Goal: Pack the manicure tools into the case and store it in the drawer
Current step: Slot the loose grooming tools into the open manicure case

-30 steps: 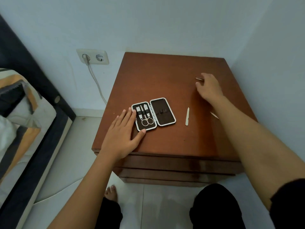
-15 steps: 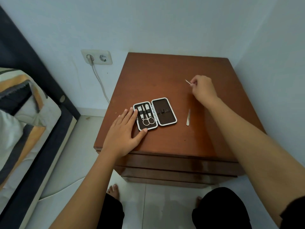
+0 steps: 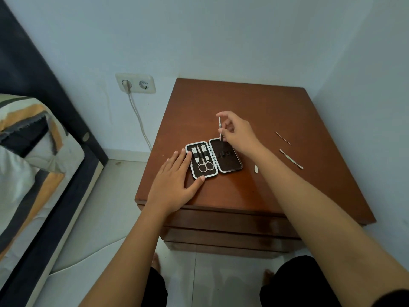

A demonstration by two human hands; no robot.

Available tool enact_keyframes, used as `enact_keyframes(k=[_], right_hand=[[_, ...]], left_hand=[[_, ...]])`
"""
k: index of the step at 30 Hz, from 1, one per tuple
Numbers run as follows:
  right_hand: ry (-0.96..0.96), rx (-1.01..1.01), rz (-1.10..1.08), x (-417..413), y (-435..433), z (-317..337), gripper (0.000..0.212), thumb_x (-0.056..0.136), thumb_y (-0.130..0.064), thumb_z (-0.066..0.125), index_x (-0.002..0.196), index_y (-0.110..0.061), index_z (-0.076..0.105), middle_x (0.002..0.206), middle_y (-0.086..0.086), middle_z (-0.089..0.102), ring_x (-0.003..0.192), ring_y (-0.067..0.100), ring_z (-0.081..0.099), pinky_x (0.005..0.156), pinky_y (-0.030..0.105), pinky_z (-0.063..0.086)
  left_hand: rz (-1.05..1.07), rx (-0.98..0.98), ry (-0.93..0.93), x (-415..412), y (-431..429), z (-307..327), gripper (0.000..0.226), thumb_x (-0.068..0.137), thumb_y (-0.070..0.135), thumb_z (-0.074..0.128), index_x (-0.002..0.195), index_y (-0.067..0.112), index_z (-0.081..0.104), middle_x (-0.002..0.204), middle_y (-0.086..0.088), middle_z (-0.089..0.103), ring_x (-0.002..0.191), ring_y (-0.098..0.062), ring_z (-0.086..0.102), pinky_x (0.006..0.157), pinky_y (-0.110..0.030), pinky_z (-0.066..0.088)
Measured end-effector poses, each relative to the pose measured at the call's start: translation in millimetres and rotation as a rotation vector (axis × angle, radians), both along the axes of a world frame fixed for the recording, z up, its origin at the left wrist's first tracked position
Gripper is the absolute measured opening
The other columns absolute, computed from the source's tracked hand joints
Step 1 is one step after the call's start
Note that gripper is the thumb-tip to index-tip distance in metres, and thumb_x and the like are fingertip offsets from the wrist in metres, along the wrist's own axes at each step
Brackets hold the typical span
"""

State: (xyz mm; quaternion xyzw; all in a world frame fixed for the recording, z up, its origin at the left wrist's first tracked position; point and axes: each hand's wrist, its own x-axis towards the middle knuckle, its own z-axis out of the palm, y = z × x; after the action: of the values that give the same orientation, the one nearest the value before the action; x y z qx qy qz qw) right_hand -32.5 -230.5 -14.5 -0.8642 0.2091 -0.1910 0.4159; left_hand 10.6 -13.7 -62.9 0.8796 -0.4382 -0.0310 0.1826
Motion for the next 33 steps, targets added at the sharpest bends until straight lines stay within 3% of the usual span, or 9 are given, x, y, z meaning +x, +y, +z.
enact_keyframes(k=[4, 9, 12, 15, 18, 22, 27, 33], right_hand=[[0.03, 0.065, -0.001, -5.9, -5.9, 0.3, 0.031, 0.084, -0.004, 0.061, 0.111, -0.019, 0.057, 0.081, -0.005, 0.055, 0.078, 0.021, 0.062, 0.083, 0.044, 0.057], [0.131, 0.058, 0.053, -8.9, -3.1, 1.7, 0.027, 0.084, -0.008, 0.062, 0.108, -0.019, 0.055, 0.087, 0.002, 0.058, 0.074, 0.017, 0.056, 0.066, 0.022, 0.046], [0.198, 0.038, 0.07, -8.7, -2.0, 1.9, 0.024, 0.083, -0.005, 0.062, 0.106, -0.013, 0.058, 0.088, 0.002, 0.057, 0.073, 0.015, 0.053, 0.064, 0.018, 0.043], [0.265, -0.114, 0.091, -10.7, -1.3, 0.2, 0.017, 0.08, -0.005, 0.065, 0.096, -0.01, 0.065, 0.095, 0.003, 0.053, 0.082, 0.016, 0.056, 0.074, 0.022, 0.046], [0.264, -0.217, 0.178, -19.9, 1.6, -0.6, 0.03, 0.082, -0.009, 0.064, 0.112, -0.014, 0.061, 0.111, 0.002, 0.05, 0.097, 0.015, 0.053, 0.089, 0.026, 0.046], [0.26, -0.439, 0.288, -33.1, 6.4, -3.7, 0.038, 0.089, -0.011, 0.054, 0.127, -0.012, 0.055, 0.137, 0.003, 0.051, 0.127, 0.018, 0.044, 0.11, 0.032, 0.033], [0.269, -0.513, 0.261, -47.2, 16.0, -13.4, 0.038, 0.094, -0.014, 0.047, 0.132, -0.006, 0.049, 0.145, 0.007, 0.045, 0.136, 0.021, 0.036, 0.111, 0.028, 0.026], [0.235, -0.445, 0.2, -62.8, 29.3, -22.7, 0.041, 0.096, -0.016, 0.044, 0.136, -0.007, 0.044, 0.147, 0.006, 0.041, 0.138, 0.018, 0.032, 0.111, 0.021, 0.019]], left_hand=[[0.003, -0.006, 0.005, 0.4, -0.7, -0.9, 0.087, 0.078, 0.073, 0.014, 0.15, 0.026, 0.007, 0.159, 0.006, 0.007, 0.147, -0.01, 0.001, 0.115, -0.027, -0.001], [0.018, -0.005, 0.02, -1.0, -2.6, 0.2, 0.089, 0.079, 0.075, 0.02, 0.151, 0.023, 0.01, 0.16, 0.004, 0.009, 0.147, -0.012, 0.002, 0.116, -0.029, 0.0], [0.035, 0.012, 0.027, -1.9, -3.9, 2.1, 0.092, 0.078, 0.076, 0.022, 0.151, 0.022, 0.009, 0.16, 0.004, 0.009, 0.147, -0.013, 0.003, 0.116, -0.029, 0.001], [0.072, 0.018, 0.037, -8.3, -9.5, 4.2, 0.098, 0.074, 0.078, 0.019, 0.15, 0.017, 0.007, 0.16, 0.0, 0.008, 0.147, -0.016, 0.002, 0.117, -0.031, 0.001], [0.106, 0.011, 0.014, -15.7, -13.4, 2.8, 0.103, 0.07, 0.08, 0.011, 0.15, 0.015, 0.005, 0.16, -0.002, 0.007, 0.147, -0.018, 0.0, 0.117, -0.032, 0.0], [0.108, 0.011, -0.006, -15.4, -12.8, 0.7, 0.098, 0.076, 0.078, 0.015, 0.15, 0.015, 0.004, 0.16, -0.002, 0.007, 0.147, -0.017, 0.0, 0.117, -0.031, -0.001], [0.111, 0.005, -0.009, -16.8, -12.6, 2.0, 0.097, 0.076, 0.078, 0.016, 0.15, 0.015, 0.006, 0.16, -0.002, 0.009, 0.147, -0.017, 0.002, 0.117, -0.031, 0.001], [0.117, -0.011, 0.001, -16.3, -11.2, 2.6, 0.091, 0.083, 0.074, 0.029, 0.15, 0.016, 0.007, 0.16, 0.0, 0.009, 0.147, -0.016, 0.002, 0.117, -0.031, 0.002]])
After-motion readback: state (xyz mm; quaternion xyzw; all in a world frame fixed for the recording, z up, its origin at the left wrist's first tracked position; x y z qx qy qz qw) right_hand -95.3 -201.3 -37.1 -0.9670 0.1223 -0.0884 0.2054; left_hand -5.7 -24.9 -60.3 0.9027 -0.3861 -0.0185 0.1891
